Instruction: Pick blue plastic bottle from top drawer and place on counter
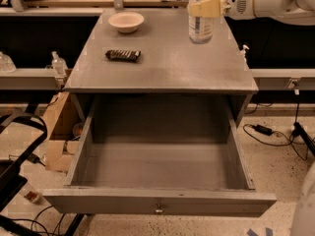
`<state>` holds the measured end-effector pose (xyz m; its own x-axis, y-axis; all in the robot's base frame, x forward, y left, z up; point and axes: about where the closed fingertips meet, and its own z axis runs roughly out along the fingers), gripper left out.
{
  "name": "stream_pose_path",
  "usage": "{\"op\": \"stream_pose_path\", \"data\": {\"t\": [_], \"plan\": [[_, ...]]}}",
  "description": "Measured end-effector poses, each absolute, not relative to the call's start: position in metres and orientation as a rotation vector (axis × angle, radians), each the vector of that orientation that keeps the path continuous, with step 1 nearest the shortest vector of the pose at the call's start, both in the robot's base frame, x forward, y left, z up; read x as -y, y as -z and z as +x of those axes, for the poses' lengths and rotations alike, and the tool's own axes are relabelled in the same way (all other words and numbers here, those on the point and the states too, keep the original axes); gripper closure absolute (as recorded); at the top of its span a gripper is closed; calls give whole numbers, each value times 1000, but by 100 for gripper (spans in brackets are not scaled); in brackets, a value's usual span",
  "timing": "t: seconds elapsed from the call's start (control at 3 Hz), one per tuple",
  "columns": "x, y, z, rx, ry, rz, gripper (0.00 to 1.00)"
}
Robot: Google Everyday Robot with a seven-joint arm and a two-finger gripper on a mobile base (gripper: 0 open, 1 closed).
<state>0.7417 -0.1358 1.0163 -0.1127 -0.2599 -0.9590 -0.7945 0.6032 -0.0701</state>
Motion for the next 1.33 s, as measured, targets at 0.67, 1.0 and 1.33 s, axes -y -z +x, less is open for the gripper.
{"op": "stream_pose_path", "data": {"t": [0.67, 1.0, 1.33], "plan": [[132, -910, 782, -1735, -653, -682, 100], [136, -891, 781, -1737, -664, -647, 100], [136, -899, 781, -1737, -664, -647, 100]]}}
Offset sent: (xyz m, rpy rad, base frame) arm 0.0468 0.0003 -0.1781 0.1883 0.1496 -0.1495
